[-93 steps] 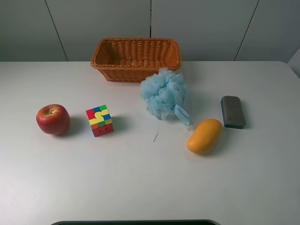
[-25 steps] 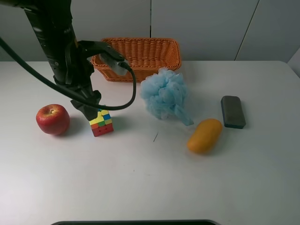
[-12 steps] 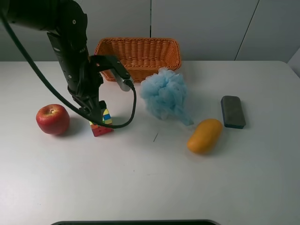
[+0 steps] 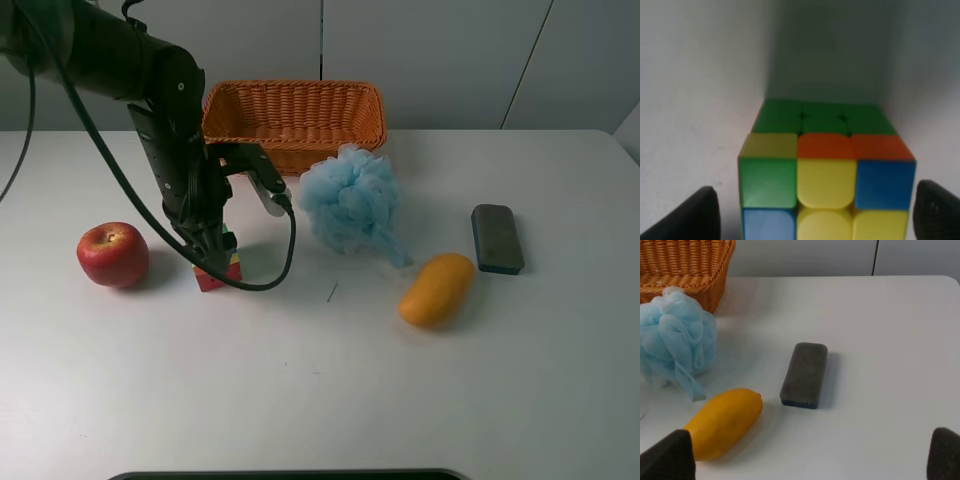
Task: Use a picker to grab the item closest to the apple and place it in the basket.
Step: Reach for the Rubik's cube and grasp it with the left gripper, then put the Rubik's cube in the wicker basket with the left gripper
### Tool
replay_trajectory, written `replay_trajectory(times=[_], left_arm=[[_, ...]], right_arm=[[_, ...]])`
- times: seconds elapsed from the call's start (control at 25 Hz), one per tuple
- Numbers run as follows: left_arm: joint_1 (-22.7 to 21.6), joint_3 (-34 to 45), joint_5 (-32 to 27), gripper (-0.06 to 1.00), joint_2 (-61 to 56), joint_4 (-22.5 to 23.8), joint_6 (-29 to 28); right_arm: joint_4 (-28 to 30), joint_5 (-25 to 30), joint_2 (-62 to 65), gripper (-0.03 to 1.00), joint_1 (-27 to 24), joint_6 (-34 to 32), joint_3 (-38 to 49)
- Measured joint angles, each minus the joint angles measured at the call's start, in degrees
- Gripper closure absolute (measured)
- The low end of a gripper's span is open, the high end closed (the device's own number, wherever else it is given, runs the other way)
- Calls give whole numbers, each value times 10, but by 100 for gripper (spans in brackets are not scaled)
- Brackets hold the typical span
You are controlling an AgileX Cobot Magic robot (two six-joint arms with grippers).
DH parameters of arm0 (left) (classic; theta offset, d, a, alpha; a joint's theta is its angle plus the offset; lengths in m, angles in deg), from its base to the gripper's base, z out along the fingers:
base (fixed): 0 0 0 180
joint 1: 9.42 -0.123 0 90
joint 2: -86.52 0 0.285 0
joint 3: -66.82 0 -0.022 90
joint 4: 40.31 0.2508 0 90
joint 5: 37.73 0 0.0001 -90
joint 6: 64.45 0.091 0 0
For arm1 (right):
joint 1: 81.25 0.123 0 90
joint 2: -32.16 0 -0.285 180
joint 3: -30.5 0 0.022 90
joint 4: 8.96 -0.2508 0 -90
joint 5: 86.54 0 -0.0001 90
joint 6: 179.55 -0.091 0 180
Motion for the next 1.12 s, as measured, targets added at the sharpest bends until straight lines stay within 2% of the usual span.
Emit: replay_trajectory(times=[0.36,0.44,0.52,0.56,0.92,1.12], left_arm=[[0,0,16,21,32,0,2],[0,0,16,24,32,-1,2],[0,0,16,37,32,-1,2],[0,0,16,39,33,-1,2],[0,-1,13,39,33,-7,2],[0,-39,-53,39,22,-15,-5]], right_arm=[[0,0,0,27,0,0,0],[0,0,0,27,0,0,0],[0,0,0,27,0,0,0],[0,0,0,27,0,0,0],[0,0,0,27,0,0,0],[0,0,0,27,0,0,0]])
